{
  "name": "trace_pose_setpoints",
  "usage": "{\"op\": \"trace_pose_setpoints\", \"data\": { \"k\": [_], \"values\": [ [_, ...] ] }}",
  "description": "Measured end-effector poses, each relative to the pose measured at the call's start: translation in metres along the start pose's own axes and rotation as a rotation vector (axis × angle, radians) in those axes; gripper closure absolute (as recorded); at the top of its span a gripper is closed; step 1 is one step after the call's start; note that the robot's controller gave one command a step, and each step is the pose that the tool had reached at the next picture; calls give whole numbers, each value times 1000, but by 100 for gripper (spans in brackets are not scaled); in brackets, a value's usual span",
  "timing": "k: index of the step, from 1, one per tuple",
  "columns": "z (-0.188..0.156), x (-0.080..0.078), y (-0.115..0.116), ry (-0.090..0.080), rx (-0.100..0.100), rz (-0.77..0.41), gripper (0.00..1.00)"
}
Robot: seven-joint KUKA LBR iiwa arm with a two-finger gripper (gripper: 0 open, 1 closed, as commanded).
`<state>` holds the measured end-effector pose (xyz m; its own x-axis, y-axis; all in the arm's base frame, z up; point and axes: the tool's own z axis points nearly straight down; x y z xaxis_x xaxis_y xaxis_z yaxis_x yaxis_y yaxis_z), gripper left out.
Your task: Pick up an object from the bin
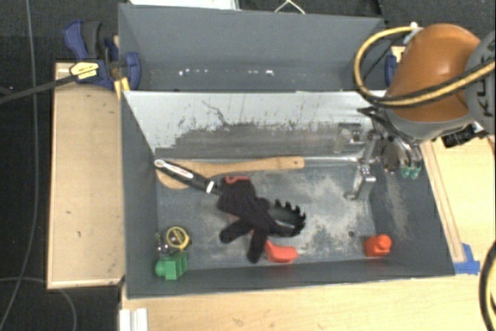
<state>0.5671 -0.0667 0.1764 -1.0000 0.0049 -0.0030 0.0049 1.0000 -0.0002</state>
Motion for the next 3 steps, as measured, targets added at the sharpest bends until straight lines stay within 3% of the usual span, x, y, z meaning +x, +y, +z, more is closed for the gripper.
{"op": "trace_pose_setpoints", "data": {
  "k": [1,2,3],
  "values": [
    [107,28,78,6,-3,-35,0],
    [36,26,104,-15,2,-152,0],
    [76,17,160,0,-3,204,0]
  ]
}}
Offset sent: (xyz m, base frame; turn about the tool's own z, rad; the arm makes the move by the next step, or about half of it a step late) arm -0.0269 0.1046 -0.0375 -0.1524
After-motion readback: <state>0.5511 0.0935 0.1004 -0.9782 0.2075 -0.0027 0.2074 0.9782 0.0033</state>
